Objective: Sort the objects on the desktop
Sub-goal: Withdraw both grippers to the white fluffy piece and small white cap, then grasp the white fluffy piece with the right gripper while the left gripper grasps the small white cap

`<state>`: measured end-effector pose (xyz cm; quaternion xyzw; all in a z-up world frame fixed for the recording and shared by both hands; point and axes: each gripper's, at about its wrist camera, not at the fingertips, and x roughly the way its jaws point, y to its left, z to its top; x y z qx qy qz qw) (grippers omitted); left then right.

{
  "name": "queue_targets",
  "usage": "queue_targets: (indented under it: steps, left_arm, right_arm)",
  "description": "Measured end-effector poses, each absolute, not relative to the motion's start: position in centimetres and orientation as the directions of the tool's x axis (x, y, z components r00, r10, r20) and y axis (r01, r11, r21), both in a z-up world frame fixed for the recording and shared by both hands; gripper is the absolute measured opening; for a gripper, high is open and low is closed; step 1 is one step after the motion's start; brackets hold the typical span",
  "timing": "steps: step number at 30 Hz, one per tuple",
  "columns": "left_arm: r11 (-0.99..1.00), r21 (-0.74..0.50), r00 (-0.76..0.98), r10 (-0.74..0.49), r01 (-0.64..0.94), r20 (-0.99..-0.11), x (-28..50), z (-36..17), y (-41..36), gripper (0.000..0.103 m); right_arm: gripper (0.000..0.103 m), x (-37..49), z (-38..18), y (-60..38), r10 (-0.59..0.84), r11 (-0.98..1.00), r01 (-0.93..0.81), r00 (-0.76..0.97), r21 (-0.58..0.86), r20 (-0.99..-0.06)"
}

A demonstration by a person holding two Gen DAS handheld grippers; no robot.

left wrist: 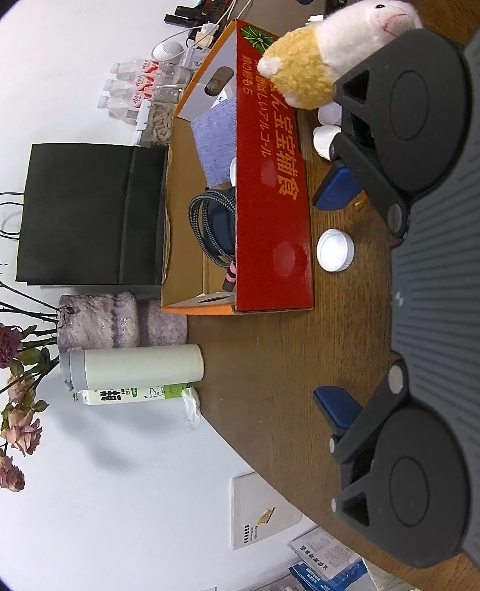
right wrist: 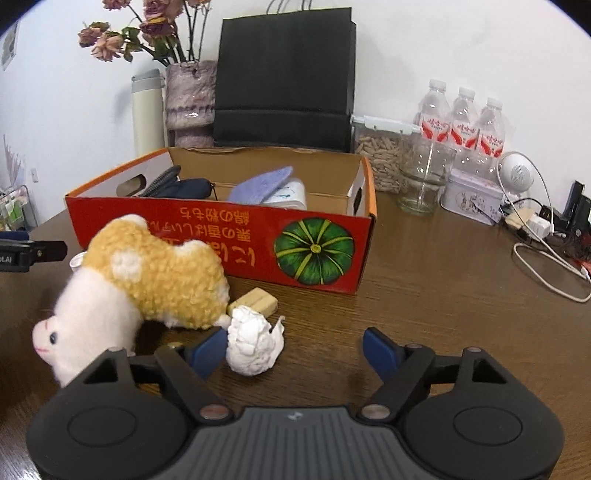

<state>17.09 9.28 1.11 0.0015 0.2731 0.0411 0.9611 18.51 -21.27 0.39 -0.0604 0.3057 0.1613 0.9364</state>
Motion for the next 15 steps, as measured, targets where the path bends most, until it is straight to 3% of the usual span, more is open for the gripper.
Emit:
queue_targets:
  steps: [3, 7, 9, 15]
  left_arm:
    - [0.997, 0.034, 0.841, 0.078, -0.071, -0.536, 17.5, 0.9, 9.1, 0.103]
    - [0.998, 0.034, 0.822, 0.061, -0.05, -0.566, 18.3, 0.4, 8.9, 0.098]
    - [0.998, 0.042, 0.814, 0.054, -0.037, -0.579, 18.7, 0.1, 8.8, 0.086]
    - [1.0, 0.023, 0.79, 0.019, -0.006, -0.612, 19.9, -0.5, 8.8, 0.07]
  right_arm:
    - [0.059, 18.6, 0.2, -21.4, 0.264, 0.944, -0.33, 0.758, -0.002, -0.596]
    - [0.05, 18.8, 0.0, -21.5, 0.271, 0.943, -0.332, 0.747, 0.014, -0.607]
    - [0.043, 18.8, 0.0, -21.5, 0.285, 0.939, -0.342, 0.743, 0.022, -0.606]
    - [0.039, 18.8, 0.1, -21.2, 0.305, 0.931, -0.363, 0.736, 0.027, -0.604]
